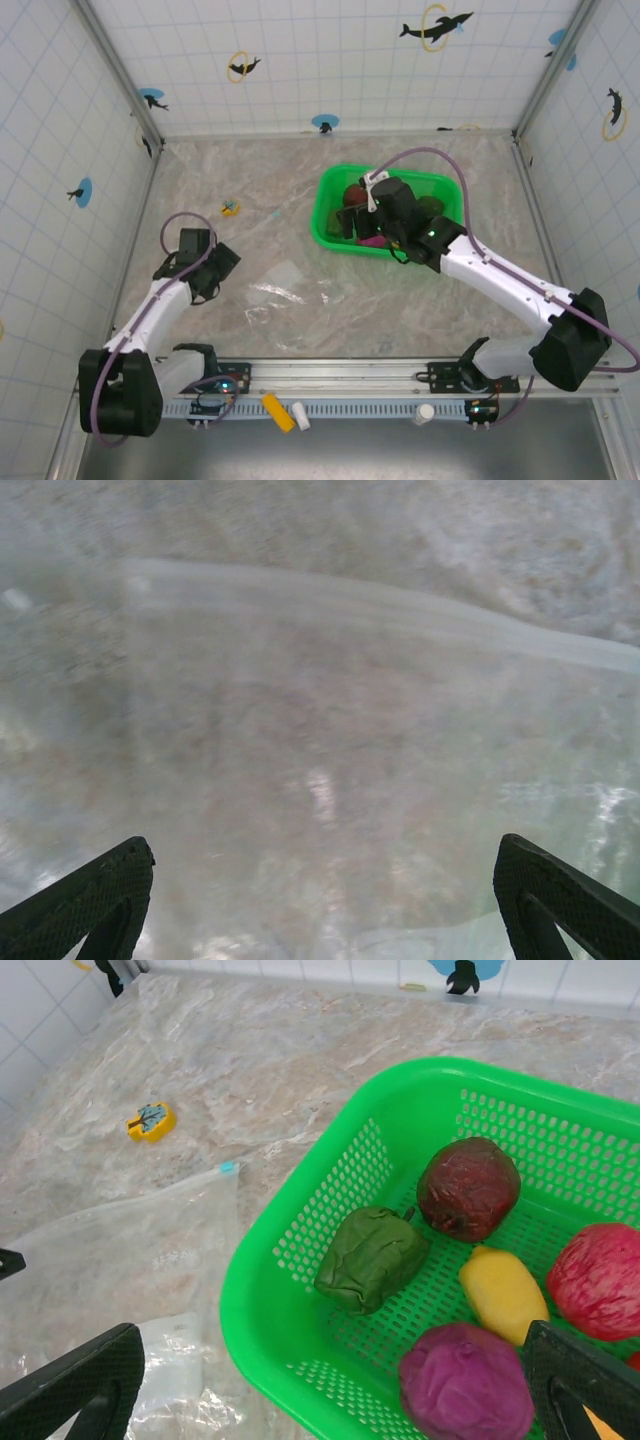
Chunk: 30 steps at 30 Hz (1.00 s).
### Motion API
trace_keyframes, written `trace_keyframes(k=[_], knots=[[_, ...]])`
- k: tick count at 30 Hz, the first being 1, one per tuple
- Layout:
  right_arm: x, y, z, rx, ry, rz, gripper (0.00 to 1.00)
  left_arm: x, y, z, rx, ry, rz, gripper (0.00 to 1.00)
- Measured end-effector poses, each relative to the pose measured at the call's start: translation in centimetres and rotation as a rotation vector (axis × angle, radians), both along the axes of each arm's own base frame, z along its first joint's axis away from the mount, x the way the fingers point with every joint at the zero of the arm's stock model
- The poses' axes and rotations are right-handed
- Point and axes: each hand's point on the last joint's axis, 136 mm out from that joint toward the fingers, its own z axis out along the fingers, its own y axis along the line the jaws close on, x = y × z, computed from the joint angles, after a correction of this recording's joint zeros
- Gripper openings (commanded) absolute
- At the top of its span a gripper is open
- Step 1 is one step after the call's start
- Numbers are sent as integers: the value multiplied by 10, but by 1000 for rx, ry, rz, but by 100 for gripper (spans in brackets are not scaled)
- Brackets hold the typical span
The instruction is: Place the food in the zip-top bag and seal the zipper
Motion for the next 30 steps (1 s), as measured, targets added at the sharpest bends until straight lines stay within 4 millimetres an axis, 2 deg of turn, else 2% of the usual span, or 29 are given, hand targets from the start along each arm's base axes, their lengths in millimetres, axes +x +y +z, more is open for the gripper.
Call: trace_keyframes(k=[4,8,14,21,26,30], knots=[[-5,-2,-16,-24,23,7,100,-10,-3,-14,-29,42,-7,87],[-9,-3,-32,-43,55,19,100,-7,-9,-24,-51,65,-43,84],[-13,3,-37,-50,67,39,98,8,-18,-15,-65,6,-107,80],[-14,3,-38,-52,66,38,97,12,-27,-30,-52,83,-211,75],[-14,3,-37,-55,62,34,94,23,-43,-29,46,121,-340,63],[-13,0,-38,-63,58,24,93,33,-58,-27,138,136,-450,39]])
